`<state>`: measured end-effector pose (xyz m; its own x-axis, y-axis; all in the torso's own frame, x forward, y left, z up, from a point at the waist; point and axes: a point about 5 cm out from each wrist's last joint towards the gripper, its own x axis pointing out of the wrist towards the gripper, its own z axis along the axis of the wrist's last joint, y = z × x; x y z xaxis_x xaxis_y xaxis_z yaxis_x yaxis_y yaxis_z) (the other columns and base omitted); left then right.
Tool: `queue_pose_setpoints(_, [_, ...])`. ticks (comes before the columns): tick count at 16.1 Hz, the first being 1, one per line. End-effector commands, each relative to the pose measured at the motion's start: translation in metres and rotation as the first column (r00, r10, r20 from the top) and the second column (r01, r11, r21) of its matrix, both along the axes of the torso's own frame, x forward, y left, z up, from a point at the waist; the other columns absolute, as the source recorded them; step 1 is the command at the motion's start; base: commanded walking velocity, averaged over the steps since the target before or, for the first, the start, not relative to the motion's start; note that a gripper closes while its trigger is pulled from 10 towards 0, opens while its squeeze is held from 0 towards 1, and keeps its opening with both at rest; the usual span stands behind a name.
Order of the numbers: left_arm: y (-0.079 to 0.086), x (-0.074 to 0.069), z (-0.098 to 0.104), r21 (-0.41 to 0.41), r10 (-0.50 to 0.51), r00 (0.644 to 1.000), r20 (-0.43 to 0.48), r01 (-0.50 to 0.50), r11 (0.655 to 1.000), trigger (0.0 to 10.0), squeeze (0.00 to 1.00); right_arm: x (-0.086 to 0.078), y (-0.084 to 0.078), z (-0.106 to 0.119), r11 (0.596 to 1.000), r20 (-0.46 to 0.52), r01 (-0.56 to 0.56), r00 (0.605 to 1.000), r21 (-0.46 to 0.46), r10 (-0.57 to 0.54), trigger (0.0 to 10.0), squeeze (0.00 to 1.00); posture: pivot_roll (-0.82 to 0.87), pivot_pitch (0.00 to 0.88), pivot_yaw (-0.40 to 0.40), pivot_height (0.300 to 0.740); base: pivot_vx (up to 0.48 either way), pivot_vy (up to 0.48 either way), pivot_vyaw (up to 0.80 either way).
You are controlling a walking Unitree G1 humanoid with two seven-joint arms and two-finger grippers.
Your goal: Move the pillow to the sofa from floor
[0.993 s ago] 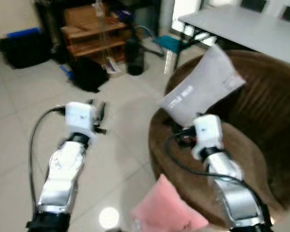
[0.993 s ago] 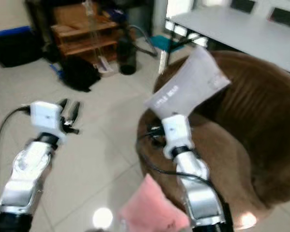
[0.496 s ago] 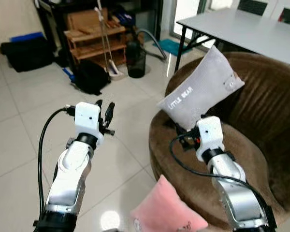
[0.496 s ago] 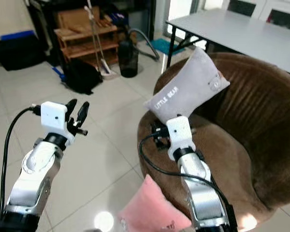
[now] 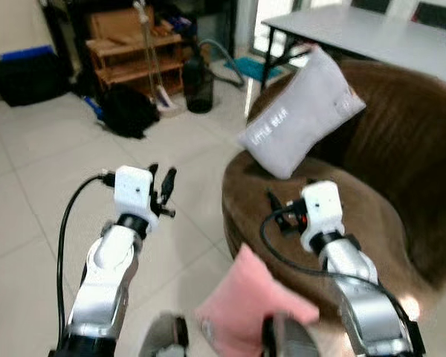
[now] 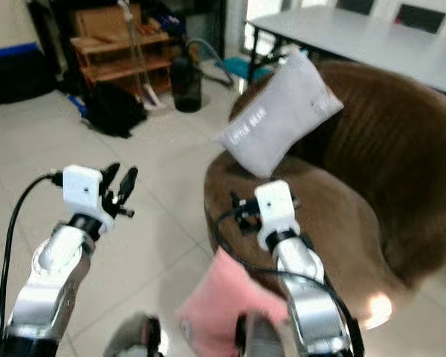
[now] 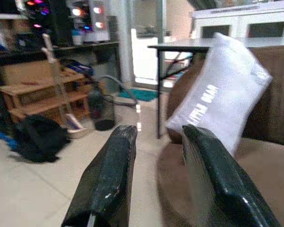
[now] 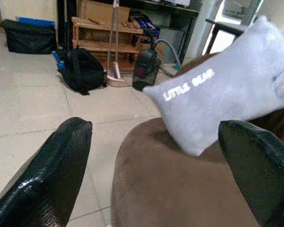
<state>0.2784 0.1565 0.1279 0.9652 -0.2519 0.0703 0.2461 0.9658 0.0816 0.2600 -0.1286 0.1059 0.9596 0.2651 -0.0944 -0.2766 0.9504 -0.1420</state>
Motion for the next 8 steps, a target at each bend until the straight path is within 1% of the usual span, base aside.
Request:
queue_pose_setpoints(1, [0.0020,-0.0035,-0.0043,-0.043,-0.015,0.999,-0.029,0.014,0.999,10.0,1.00,0.0013,-0.0003,0.0007,0.999,-0.016,-0.021,1.000,0.027,0.021,10.0,1.00,-0.06,0.000,0.004,0.610,0.000,0.000,0.00])
queue_pose_setpoints(4, [0.0018,-0.0061,-0.0041,-0.085,-0.034,0.999,-0.030,0.031,0.996,10.0,1.00,-0.0015,0.0008,-0.0006,0.998,-0.023,-0.058,0.998,0.032,0.059,10.0,1.00,-0.06,0.000,0.000,0.610,0.000,0.000,0.00])
queue_pose_setpoints(8, [0.0029,-0.0084,-0.0035,-0.103,-0.043,0.999,-0.027,0.040,0.994,10.0,1.00,-0.0029,-0.0007,-0.0030,0.997,-0.040,-0.071,0.997,0.030,0.072,10.0,1.00,-0.06,0.009,-0.003,0.610,0.000,0.000,0.00])
